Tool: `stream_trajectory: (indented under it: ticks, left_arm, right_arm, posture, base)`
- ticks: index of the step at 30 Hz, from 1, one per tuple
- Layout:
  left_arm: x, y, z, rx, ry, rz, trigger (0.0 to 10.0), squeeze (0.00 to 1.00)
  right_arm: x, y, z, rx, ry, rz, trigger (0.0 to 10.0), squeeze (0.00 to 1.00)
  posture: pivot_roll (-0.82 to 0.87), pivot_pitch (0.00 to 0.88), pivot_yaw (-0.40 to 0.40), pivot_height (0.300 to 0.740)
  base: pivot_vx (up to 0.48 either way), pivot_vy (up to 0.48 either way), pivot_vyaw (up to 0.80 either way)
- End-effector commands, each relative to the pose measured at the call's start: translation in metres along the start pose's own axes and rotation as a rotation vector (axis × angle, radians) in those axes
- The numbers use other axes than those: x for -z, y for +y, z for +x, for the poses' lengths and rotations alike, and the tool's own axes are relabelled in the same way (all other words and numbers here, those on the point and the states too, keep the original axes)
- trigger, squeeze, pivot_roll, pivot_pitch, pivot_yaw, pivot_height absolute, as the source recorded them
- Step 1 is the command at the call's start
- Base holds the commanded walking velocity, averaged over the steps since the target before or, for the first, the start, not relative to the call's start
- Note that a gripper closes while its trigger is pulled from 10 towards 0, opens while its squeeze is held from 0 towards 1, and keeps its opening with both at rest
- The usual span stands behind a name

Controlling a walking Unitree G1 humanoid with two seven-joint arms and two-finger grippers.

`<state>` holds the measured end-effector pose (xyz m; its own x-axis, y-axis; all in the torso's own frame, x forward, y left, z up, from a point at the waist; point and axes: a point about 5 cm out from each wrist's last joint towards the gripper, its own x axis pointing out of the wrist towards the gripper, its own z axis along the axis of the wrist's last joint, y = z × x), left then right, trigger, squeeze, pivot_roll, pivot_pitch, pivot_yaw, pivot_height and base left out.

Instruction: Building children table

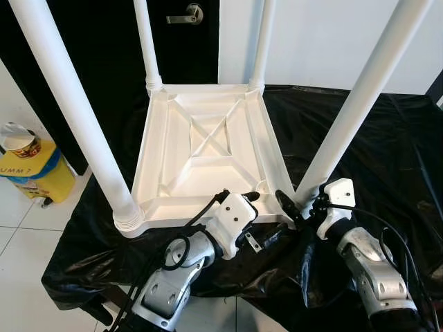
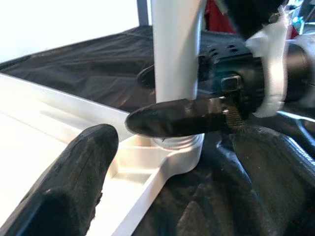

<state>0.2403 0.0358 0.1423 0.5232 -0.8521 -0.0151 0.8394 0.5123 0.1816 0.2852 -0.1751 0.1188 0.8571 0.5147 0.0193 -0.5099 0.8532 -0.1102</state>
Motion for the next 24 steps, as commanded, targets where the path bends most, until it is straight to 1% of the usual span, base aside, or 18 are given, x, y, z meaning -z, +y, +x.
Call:
stream_trajectory:
  ticks: [1,2,3,4,5,6,7,12,14,19,20,21,23,24]
  left_arm:
    - [0.002,0.002,0.000,-0.030,0.006,0.000,10.0,0.00]
    - [0.002,0.002,0.000,-0.030,0.006,0.000,10.0,0.00]
    - [0.002,0.002,0.000,-0.032,0.005,0.000,10.0,0.00]
    - [0.002,0.002,0.000,-0.032,0.005,0.000,10.0,0.00]
    - [0.002,0.001,0.001,-0.035,0.003,0.000,10.0,0.00]
    - [0.001,0.001,0.001,-0.039,0.003,0.001,10.0,0.00]
    - [0.002,0.002,0.000,-0.045,0.003,0.001,10.0,0.00]
    - [0.002,0.002,-0.001,-0.054,0.004,0.001,10.0,0.00]
    - [0.002,0.002,-0.001,-0.054,0.004,0.000,10.0,0.00]
    - [0.002,0.001,-0.001,-0.053,0.004,-0.001,10.0,0.00]
    - [0.003,0.001,-0.001,-0.050,0.004,-0.002,10.0,0.00]
    - [0.003,0.001,-0.001,-0.050,0.004,-0.002,10.0,0.00]
    - [0.003,0.001,-0.001,-0.043,0.006,-0.002,10.0,0.00]
    - [0.003,0.001,-0.001,-0.043,0.006,-0.002,10.0,0.00]
  right_arm:
    - [0.003,-0.002,0.001,-0.016,0.012,-0.005,10.0,0.00]
    - [0.003,-0.002,0.001,-0.016,0.012,-0.005,10.0,0.00]
    - [0.004,-0.002,0.005,-0.036,0.023,-0.011,10.0,0.00]
    - [0.004,-0.002,0.005,-0.036,0.023,-0.011,10.0,0.00]
    - [0.006,0.000,0.010,-0.061,0.031,-0.010,10.0,0.00]
    - [0.008,0.001,0.012,-0.076,0.038,-0.010,3.7,0.00]
    - [0.010,0.003,0.013,-0.087,0.044,-0.008,0.0,0.00]
    - [0.014,0.005,0.010,-0.099,0.057,-0.005,0.0,0.00]
    - [0.017,0.003,0.006,-0.098,0.064,0.008,0.0,0.00]
    - [0.017,0.002,0.005,-0.092,0.066,0.015,0.0,0.00]
    - [0.019,0.000,0.003,-0.065,0.072,0.033,10.0,0.00]
    - [0.019,0.000,0.003,-0.065,0.072,0.033,10.0,0.00]
    - [0.020,0.001,0.001,-0.008,0.074,0.060,10.0,0.00]
    - [0.020,0.001,0.001,-0.008,0.074,0.060,10.0,0.00]
  posture:
    - [0.00,0.012,-0.063,0.740]
    - [0.00,0.012,-0.063,0.740]
    - [0.00,0.013,-0.064,0.740]
    - [0.00,0.013,-0.064,0.740]
    - [0.02,0.011,-0.073,0.740]
    - [0.02,0.011,-0.074,0.740]
    - [0.02,0.012,-0.078,0.740]
    - [0.02,0.012,-0.080,0.740]
    - [0.02,0.012,-0.077,0.740]
    - [0.02,0.012,-0.077,0.740]
    - [0.01,0.014,-0.072,0.740]
    - [0.01,0.014,-0.072,0.740]
    - [0.00,0.010,-0.066,0.740]
    - [0.00,0.010,-0.066,0.740]
  base:
    - [0.000,0.000,0.00]
    - [0.000,0.000,0.00]
    - [0.000,0.000,0.00]
    - [0.000,0.000,0.00]
    - [0.000,0.000,0.00]
    - [0.000,0.000,0.00]
    - [0.000,0.000,0.00]
    - [0.000,0.000,0.00]
    - [0.000,0.000,0.00]
    - [0.000,0.000,0.00]
    - [0.000,0.000,0.00]
    - [0.000,0.000,0.00]
    - [0.000,0.000,0.00]
    - [0.000,0.000,0.00]
